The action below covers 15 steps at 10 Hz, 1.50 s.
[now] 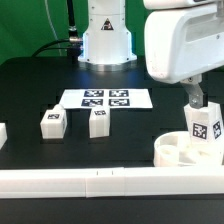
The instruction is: Assemble stool
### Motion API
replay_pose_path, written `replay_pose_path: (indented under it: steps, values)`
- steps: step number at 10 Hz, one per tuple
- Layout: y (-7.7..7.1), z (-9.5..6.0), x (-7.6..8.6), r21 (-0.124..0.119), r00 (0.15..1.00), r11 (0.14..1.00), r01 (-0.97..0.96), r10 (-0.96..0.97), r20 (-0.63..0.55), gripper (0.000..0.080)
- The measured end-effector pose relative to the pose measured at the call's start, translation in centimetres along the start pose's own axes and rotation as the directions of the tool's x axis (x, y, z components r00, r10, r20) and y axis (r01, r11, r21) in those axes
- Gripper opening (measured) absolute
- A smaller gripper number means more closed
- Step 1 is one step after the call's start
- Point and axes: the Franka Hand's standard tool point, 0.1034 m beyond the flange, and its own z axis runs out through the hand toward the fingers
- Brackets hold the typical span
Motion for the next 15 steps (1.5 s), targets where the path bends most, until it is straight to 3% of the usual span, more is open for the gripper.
replay_pose_path:
  steps: [4, 9, 11, 12, 13, 15]
  values:
    - [1.2, 1.5, -0.9, -0.002, 1.0, 1.0, 0.016, -0.016, 0.009, 0.0648]
    - [1.2, 2.5, -1.3, -0.003, 1.0, 1.0, 0.008, -0.008, 0.012, 0.0648]
    - [1.2, 2.6, -1.4, -0.003, 1.0, 1.0, 0.006, -0.006, 0.013, 0.0398]
    - [1.2, 2.6, -1.4, -0.003, 1.0, 1.0, 0.005, -0.005, 0.013, 0.0398]
    - [1.2, 2.6, -1.4, -0.003, 1.0, 1.0, -0.008, 0.008, 0.013, 0.0337]
    - [1.3, 2.6, -1.4, -0.003, 0.999, 0.999, -0.039, 0.039, 0.013, 0.0337]
